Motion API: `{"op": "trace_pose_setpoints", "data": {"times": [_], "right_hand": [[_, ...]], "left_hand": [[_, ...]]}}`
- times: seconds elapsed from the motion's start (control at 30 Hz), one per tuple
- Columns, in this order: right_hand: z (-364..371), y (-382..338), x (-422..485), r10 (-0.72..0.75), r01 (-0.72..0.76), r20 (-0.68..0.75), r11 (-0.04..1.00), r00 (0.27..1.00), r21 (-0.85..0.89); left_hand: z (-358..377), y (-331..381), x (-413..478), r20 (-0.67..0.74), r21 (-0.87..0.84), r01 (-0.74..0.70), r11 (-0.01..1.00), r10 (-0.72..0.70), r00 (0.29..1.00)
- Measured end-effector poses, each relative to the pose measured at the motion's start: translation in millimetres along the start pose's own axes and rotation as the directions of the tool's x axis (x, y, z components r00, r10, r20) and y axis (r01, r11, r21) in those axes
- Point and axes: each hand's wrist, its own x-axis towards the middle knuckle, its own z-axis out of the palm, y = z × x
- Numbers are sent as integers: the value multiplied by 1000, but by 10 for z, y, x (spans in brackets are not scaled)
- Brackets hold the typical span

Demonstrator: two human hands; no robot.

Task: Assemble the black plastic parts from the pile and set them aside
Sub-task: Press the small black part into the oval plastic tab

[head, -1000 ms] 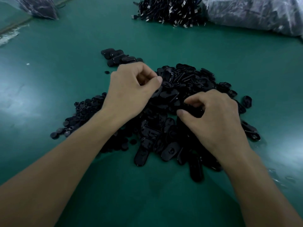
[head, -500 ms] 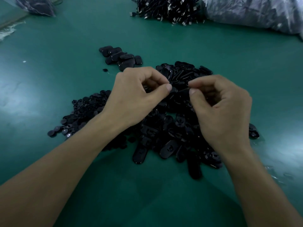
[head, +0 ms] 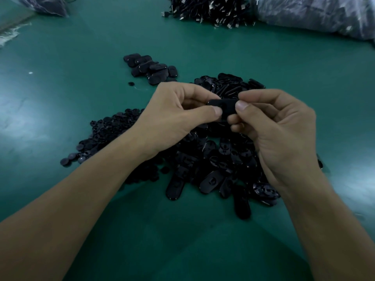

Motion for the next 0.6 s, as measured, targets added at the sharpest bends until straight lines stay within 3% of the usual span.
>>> {"op": "trace_pose_setpoints", "data": {"times": [0.3,0.47,0.6], "right_hand": [[-7,10,-6,-4,3,-8,999,1000,-47],[-14,28,-13,-82,75,-24,973,996,-217],[-3,54,-35,-171,154,-12,911,985,-382]], "left_hand": [[-4,20,15,-85,-24,46,999,-48,995],[-86,-25,72,-277,-22,93,995,-96,956],[-173,-55,107,-356,-171,98,980,-154,922]]}}
